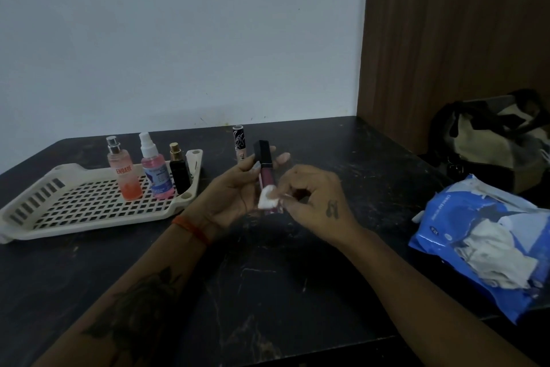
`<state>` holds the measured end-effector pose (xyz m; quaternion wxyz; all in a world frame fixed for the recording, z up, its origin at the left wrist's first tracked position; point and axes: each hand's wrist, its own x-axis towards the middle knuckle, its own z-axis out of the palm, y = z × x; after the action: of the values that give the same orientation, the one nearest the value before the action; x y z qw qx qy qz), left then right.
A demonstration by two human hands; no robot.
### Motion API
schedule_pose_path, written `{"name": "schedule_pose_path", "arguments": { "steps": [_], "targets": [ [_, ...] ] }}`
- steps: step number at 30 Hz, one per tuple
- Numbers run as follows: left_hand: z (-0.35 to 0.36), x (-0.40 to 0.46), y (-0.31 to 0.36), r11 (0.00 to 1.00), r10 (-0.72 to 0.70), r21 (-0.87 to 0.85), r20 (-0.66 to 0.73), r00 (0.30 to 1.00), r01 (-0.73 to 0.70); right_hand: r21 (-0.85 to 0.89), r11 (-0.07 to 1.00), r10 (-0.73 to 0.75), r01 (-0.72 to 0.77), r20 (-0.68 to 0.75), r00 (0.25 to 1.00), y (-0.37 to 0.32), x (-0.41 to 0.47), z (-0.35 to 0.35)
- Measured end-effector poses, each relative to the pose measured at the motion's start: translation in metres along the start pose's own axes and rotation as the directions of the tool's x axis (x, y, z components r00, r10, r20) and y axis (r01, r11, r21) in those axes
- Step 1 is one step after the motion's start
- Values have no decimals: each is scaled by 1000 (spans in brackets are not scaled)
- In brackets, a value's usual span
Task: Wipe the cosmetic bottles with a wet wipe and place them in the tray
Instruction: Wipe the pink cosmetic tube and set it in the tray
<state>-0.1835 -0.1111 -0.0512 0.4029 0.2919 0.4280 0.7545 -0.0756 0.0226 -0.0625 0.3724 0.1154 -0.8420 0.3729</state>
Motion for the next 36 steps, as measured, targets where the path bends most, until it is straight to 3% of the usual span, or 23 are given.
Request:
{"name": "schedule_pose_path", "arguments": {
  "steps": [2,4,8,14,19,29,31,32,34,36],
  "targets": [
    [0,0,-1,1000,-5,-1,-3,1000,5,20,998,51,-54,131,990,-1,-2,-4],
    [0,1,-2,1000,-8,10,-9,1000,8,33,995,86,-91,144,986,-3,-1,-6],
    [2,0,-2,1000,-11,1,-10,1000,11,-31,999,16,-23,-192,981,-2,2,-4],
    [2,0,-5,1000,6,31,-97,995,-3,-53,998,-18,19,23,1000,-3,-3,4],
    [1,2,-7,999,6,40,-103,995,-2,-196,980,24,28,258,966,-5,-7,3],
    [0,4,-9,990,30,139,-147,989,-10,-284,952,-18,114,321,947,-10,-10,6],
    [0,4,-9,989,37,145,-135,990,-17,-262,962,-1,70,254,967,-8,-7,4],
    [0,3,-9,990,36,142,-110,993,-20,-222,975,10,25,155,988,-7,-5,3],
    [1,2,-9,991,21,134,-56,998,-13,-111,992,41,-58,-155,987,-2,1,1],
    [1,3,-10,994,-10,106,-45,999,15,-32,992,101,-124,-405,909,2,7,0]
  ]
}}
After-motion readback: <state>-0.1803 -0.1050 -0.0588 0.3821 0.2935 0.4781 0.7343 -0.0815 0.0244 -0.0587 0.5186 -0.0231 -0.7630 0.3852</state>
